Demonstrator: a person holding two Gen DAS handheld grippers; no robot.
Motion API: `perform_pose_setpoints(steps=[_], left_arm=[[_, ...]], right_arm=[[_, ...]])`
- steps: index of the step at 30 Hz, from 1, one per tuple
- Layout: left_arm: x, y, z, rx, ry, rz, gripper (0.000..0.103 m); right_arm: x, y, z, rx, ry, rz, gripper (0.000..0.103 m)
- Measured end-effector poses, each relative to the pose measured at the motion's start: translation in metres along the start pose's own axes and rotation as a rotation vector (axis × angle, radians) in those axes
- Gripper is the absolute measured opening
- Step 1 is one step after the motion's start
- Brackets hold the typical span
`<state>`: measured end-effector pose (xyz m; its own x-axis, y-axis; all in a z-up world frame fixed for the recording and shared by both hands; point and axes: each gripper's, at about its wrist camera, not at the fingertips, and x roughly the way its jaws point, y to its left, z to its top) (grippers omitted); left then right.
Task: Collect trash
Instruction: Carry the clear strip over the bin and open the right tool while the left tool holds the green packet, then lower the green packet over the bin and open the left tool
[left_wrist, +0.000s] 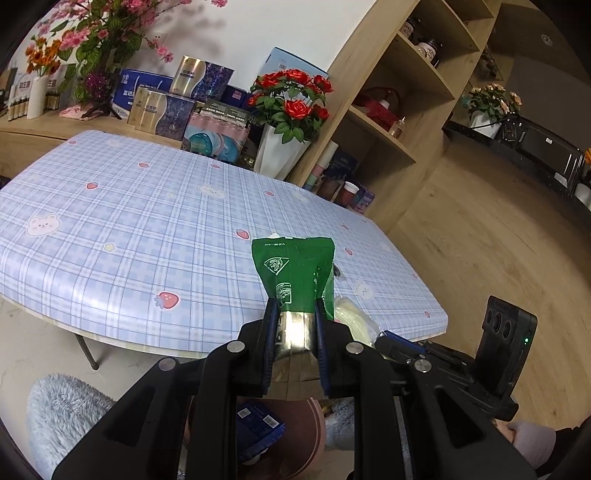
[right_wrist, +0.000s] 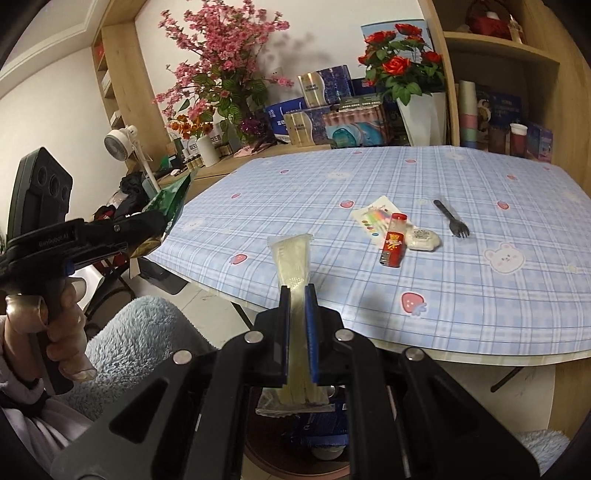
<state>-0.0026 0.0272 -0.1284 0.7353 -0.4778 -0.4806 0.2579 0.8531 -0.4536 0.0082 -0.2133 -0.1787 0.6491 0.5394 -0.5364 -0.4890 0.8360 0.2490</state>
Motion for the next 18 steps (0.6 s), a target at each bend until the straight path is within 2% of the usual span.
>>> perform_pose_setpoints(steps=[6,9,12,14,16,18], left_arm=[[0.003,0.008,-0.006,-0.015,0.013,0.019,0.019],[0.006,0.011,-0.007,-0.017,0.023,0.025,0.019],[0.009,0.010,-0.009,-0.001,0.031,0.036,0.019],[0.011,0.008,-0.010,0.015,0.037,0.045,0.019],[0.014,0.006,-0.013,0.034,0.042,0.053,0.019],[0.017,0.004,-0.014,0.050,0.050,0.059,0.019]], right_arm=[[0.005,0.005,-0.004,-0.028,0.020,0.000,0.013],[0.007,0.004,-0.006,-0.017,0.023,0.015,0.026],[0.010,0.004,-0.007,-0.018,0.027,0.018,0.028],[0.011,0.004,-0.008,-0.019,0.023,0.012,0.034],[0.010,0.003,-0.008,-0.019,0.013,-0.005,0.053],[0.009,0.001,-0.008,-0.013,-0.001,-0.028,0.062]])
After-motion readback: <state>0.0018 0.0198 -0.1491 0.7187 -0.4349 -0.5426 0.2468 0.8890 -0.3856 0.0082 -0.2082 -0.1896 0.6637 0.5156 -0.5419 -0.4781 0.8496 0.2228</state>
